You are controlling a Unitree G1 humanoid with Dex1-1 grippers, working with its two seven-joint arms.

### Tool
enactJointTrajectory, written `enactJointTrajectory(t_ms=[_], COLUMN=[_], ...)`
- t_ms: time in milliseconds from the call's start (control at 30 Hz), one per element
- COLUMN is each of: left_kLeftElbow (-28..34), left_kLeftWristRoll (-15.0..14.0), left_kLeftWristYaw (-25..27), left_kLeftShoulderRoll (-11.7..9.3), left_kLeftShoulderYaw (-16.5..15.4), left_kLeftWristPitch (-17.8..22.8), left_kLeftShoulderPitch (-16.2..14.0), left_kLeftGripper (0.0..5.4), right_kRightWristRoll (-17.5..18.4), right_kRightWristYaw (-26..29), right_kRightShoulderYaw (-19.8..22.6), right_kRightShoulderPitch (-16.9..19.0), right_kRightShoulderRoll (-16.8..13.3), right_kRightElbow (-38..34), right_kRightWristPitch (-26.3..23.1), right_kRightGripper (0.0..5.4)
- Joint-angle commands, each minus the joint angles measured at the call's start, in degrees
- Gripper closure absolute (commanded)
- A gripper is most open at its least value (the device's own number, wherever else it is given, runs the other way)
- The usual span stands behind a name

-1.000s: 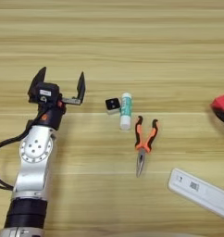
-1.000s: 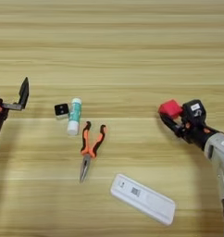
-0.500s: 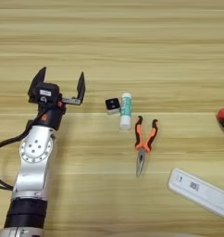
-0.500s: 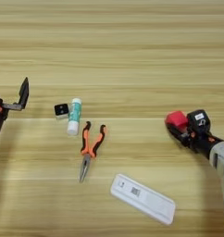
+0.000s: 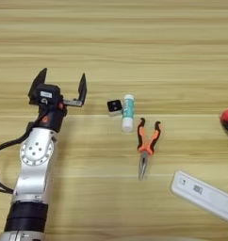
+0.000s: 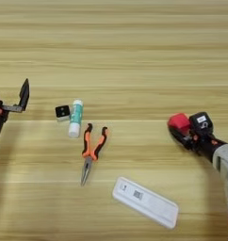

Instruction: Move the objects on the table

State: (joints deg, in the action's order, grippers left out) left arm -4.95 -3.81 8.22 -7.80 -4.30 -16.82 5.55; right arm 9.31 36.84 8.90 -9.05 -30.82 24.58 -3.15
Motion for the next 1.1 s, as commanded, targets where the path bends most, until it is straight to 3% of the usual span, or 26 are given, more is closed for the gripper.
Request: enactJointTrajectory(t_ms=[33,400,633,1100], left_kLeftElbow=[-0.56,-1.09,-1.37,-1.82], left_kLeftWristRoll=[-0.02,-0.01,0.04,0.01], left_kLeftWristYaw=[0.44,0.42,0.4,0.46], left_kLeftShoulderRoll=[-0.41,-0.34,-0.3,-0.28], left_kLeftShoulderYaw=[-0.15,-0.11,-0.04,0.09], left_kLeftWristPitch=[-0.77,-1.08,-1.26,-1.52], left_kLeftShoulderPitch=[0.73,0.96,1.14,1.4], left_kLeftGripper=[0.0,0.0,0.0,0.0], right_kRightWristRoll=[-0.49,-0.17,0.33,3.07], right_kRightWristYaw=[0.01,-2.05,-2.91,-5.15], right_kRightShoulderYaw=[-0.36,0.56,0.56,1.26], right_kRightShoulderPitch=[-0.57,-1.23,-0.68,-0.24], right_kRightShoulderRoll=[-0.51,-0.31,0.02,2.09], right_kRightElbow=[-0.48,-2.48,-7.42,-21.02], right_kRightWristPitch=[0.18,1.33,1.03,2.03], right_kRightGripper=[2.13,0.86,0.07,0.03])
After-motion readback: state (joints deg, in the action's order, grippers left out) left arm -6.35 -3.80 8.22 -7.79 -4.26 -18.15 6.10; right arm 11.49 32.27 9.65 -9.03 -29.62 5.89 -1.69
